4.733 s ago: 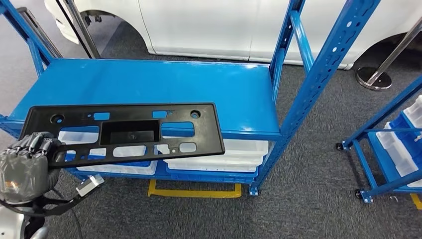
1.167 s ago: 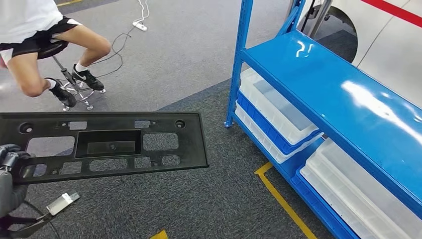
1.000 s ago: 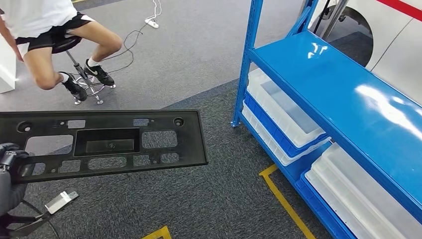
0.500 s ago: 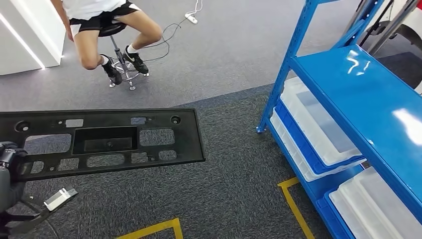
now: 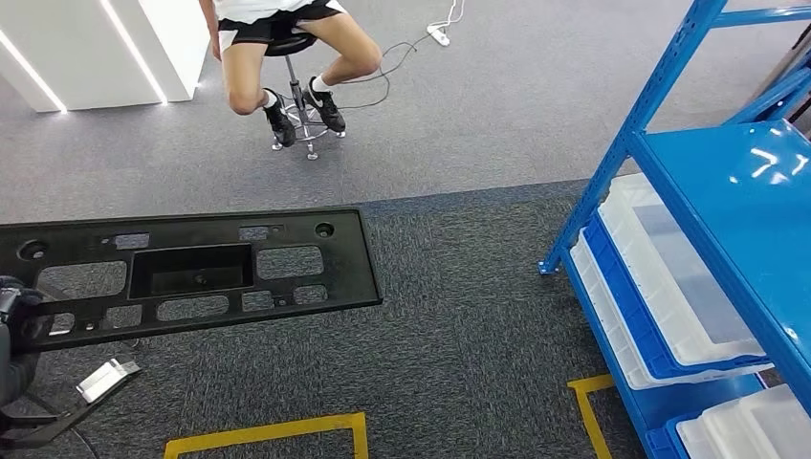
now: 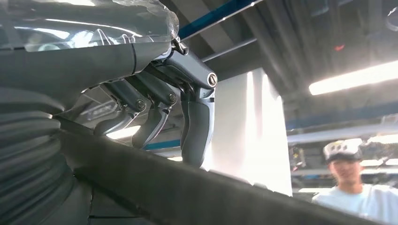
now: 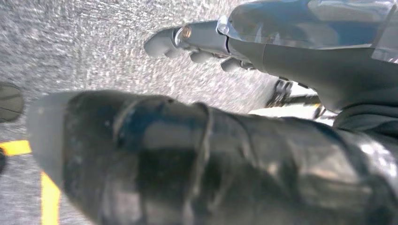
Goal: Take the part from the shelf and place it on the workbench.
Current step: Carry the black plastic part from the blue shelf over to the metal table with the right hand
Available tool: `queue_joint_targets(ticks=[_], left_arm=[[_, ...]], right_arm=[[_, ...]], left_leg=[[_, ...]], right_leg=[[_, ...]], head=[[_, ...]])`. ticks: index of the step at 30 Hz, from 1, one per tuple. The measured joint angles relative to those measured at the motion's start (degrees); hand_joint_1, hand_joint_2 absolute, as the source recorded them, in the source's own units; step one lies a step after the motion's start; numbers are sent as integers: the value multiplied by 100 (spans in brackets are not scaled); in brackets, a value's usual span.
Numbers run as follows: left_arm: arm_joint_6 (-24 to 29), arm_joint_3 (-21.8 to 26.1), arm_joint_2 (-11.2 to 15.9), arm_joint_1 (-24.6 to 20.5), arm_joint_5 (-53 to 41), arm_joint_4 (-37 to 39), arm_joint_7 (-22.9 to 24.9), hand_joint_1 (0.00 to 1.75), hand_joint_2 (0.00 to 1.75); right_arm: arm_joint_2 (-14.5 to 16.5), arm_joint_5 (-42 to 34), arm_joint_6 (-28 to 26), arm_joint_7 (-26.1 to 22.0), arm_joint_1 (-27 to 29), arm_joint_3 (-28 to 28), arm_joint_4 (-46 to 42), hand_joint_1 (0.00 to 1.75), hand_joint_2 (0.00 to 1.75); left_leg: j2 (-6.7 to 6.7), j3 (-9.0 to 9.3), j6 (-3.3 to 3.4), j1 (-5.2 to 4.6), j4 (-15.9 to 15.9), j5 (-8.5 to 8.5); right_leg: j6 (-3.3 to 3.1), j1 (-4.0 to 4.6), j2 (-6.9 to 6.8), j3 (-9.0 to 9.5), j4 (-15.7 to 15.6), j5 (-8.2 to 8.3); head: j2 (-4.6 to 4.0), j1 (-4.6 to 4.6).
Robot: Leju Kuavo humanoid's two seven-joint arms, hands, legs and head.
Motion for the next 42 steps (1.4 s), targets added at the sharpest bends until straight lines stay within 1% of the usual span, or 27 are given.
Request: queue_joint_targets(ticks=[1,3,5,6,7,8,10,12,14,15,17,19,21,22,23,24,25,26,28,30,32,34,36,37,39,41,42], left_arm=[[-36,7,4,13,13,-4,-1,175,175],[-106,8,8,10,27,-8,-3,175,175],[-159,4,7,-7,52,-8,-4,175,175],[-184,0,6,-8,68,-8,-7,175,175],[-210,-5,5,-12,82,-8,-11,175,175],[-237,-11,5,-17,93,-8,-17,175,175],[-288,-22,6,-41,114,-9,-30,175,175],[-325,-31,6,-84,132,-13,-34,175,175],[-350,-36,7,-113,140,-17,-34,175,175],[-363,-37,7,-115,141,-20,-35,175,175],[-389,-41,7,-141,141,-29,-39,175,175],[-407,-46,4,-176,142,-39,-43,175,175],[-412,-50,-2,-186,144,-43,-42,175,175],[-414,-51,-4,-186,144,-43,-42,175,175],[-417,-52,-7,-187,144,-43,-41,175,175],[-419,-53,-8,-189,143,-43,-41,175,175],[-421,-53,-8,-191,142,-43,-41,175,175],[-422,-54,-9,-198,142,-43,-41,175,175],[-422,-55,-8,-209,144,-47,-39,175,175],[-422,-55,-7,-206,145,-51,-38,175,175],[-428,-55,-6,-211,145,-51,-40,175,175],[-446,-55,-6,-235,155,-51,-40,175,175],[-484,-61,-7,-247,174,-51,-42,175,175],[-504,-71,-8,-248,181,-51,-46,175,175],[-539,-107,-8,-252,184,-51,-66,175,175],[-555,-142,-1,-266,193,-51,-81,175,175],[-559,-155,2,-278,200,-52,-84,175,175]], right_arm=[[9,-4,2,4,2,0,0,0,0],[31,-13,6,6,14,0,1,0,0],[47,-19,9,6,24,0,1,0,0],[52,-20,8,6,25,0,1,0,0],[58,-22,7,6,24,0,0,0,0],[63,-24,5,7,20,0,0,0,0],[73,-31,3,13,13,0,0,0,0],[79,-38,3,22,4,0,0,0,0],[81,-50,4,28,-20,0,-1,0,0],[81,-57,4,32,-39,0,-1,0,0],[82,-71,5,40,-63,0,-2,0,0],[84,-77,4,50,-60,0,-2,0,0],[86,-78,4,56,-57,0,-2,0,0],[87,-79,4,58,-57,0,-2,0,0],[88,-79,5,58,-58,0,-2,0,0],[89,-80,5,58,-56,0,-2,0,0],[90,-80,4,58,-55,0,-2,0,0],[91,-80,4,58,-53,0,-1,0,0],[92,-80,4,59,-56,0,1,0,0],[90,-80,5,60,-62,0,0,0,0],[88,-80,6,60,-61,0,0,0,0],[91,-81,13,60,-51,0,0,0,0],[93,-86,19,61,-43,0,0,0,0],[94,-89,21,61,-43,0,0,0,0],[94,-95,25,61,-46,0,0,0,0],[95,-98,28,61,-51,0,0,0,0],[95,-99,30,61,-53,0,0,0,0]], left_leg=[[137,-67,-27,-1,141,-81],[496,-345,-83,1,714,-416],[623,-663,-135,27,1369,-735],[640,-729,-151,40,1514,-756],[657,-687,-159,48,1446,-665],[695,-529,-158,51,1157,-481],[933,-100,-121,25,351,-146],[1079,105,-45,-24,-50,-51],[963,88,28,-47,-89,-40],[901,96,60,-38,-120,-20],[786,127,137,-9,-185,22],[670,138,183,-6,-198,41],[531,139,194,-17,-192,40],[456,146,194,-20,-187,36],[375,157,191,-20,-179,28],[295,168,183,-18,-165,17],[219,162,167,-21,-144,1],[146,151,143,-24,-117,-14],[8,95,81,-19,-89,-19],[-84,58,13,8,-92,-8],[164,-27,-41,12,86,-138],[524,-297,-86,17,670,-476],[628,-611,-131,41,1316,-739],[642,-661,-144,50,1422,-726],[704,-432,-147,56,991,-417],[919,-37,-111,33,230,-123],[993,84,-78,11,0,-63]], right_leg=[[-39,-3,-80,20,-35,10],[-101,3,-243,48,-74,12],[-124,25,-398,47,-71,-4],[-125,34,-475,50,-70,-14],[-118,39,-553,60,-68,-27],[-107,41,-628,79,-67,-43],[-67,57,-764,132,-62,-86],[-18,77,-879,173,-61,-120],[31,83,-994,209,-83,-132],[60,74,-956,226,-68,-157],[102,51,-655,134,196,-352],[108,31,-331,-222,915,-727],[105,29,-261,-595,1570,-920],[102,28,-256,-658,1612,-834],[95,26,-243,-608,1417,-629],[86,18,-178,-467,1037,-357],[78,9,-26,-310,632,-144],[75,0,105,-186,309,-3],[70,2,233,-101,69,41],[25,11,77,-81,25,62],[-49,6,-79,-46,-45,89],[-94,13,-237,-33,-76,93],[-109,29,-397,-36,-74,77],[-110,35,-477,-31,-72,65],[-96,40,-630,-2,-69,35],[-59,53,-762,47,-61,-5],[-33,59,-820,69,-60,-22]], head=[[0,-1],[0,-2],[0,-2],[0,-2],[0,-2],[0,-2],[0,-1],[0,0],[0,0],[0,0],[0,0],[0,2],[0,2],[0,2],[0,2],[0,2],[0,2],[0,2],[0,0],[0,1],[0,0],[0,-1],[0,-1],[0,-1],[0,-1],[0,0],[0,0]])
